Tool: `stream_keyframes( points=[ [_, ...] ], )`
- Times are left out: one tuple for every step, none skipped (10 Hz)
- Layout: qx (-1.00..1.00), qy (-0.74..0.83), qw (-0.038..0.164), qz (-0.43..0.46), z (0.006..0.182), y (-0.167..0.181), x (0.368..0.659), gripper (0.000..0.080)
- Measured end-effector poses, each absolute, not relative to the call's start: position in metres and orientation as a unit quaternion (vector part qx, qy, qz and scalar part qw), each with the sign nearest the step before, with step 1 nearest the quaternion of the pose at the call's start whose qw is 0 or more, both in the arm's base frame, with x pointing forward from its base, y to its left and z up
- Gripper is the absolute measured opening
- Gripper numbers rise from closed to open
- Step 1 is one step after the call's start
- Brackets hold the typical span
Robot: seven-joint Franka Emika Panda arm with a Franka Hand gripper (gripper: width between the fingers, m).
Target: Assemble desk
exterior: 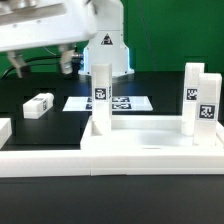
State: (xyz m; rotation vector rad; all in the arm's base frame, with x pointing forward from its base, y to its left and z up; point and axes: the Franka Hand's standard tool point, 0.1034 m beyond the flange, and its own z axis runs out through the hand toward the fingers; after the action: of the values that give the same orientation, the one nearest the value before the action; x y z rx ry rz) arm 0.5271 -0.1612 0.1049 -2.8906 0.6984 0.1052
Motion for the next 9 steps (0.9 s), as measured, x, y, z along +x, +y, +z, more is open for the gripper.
stream_keyframes(
  points=[
    [-0.964, 0.231, 0.094, 0.089, 0.097, -0.175, 0.510, 0.0649],
    [-0.960, 0.234, 0.096, 0.122, 0.090, -0.184, 0.501, 0.0649],
    [-0.955, 0.234, 0.103, 0.147, 0.088, -0.181, 0.493, 0.0649],
    [-0.950, 0.229, 0.113, 0.180, 0.090, -0.179, 0.492, 0.0649],
    [-0.946, 0.228, 0.118, 0.198, 0.088, -0.181, 0.493, 0.0649],
    [-0.938, 0.224, 0.126, 0.230, 0.088, -0.181, 0.489, 0.0649],
    [-0.937, 0.216, 0.128, 0.243, 0.083, -0.184, 0.487, 0.0649],
    [-0.946, 0.158, 0.138, 0.248, 0.072, -0.190, 0.478, 0.0649],
    [-0.950, 0.128, 0.140, 0.249, 0.063, -0.199, 0.469, 0.0649]
  ],
)
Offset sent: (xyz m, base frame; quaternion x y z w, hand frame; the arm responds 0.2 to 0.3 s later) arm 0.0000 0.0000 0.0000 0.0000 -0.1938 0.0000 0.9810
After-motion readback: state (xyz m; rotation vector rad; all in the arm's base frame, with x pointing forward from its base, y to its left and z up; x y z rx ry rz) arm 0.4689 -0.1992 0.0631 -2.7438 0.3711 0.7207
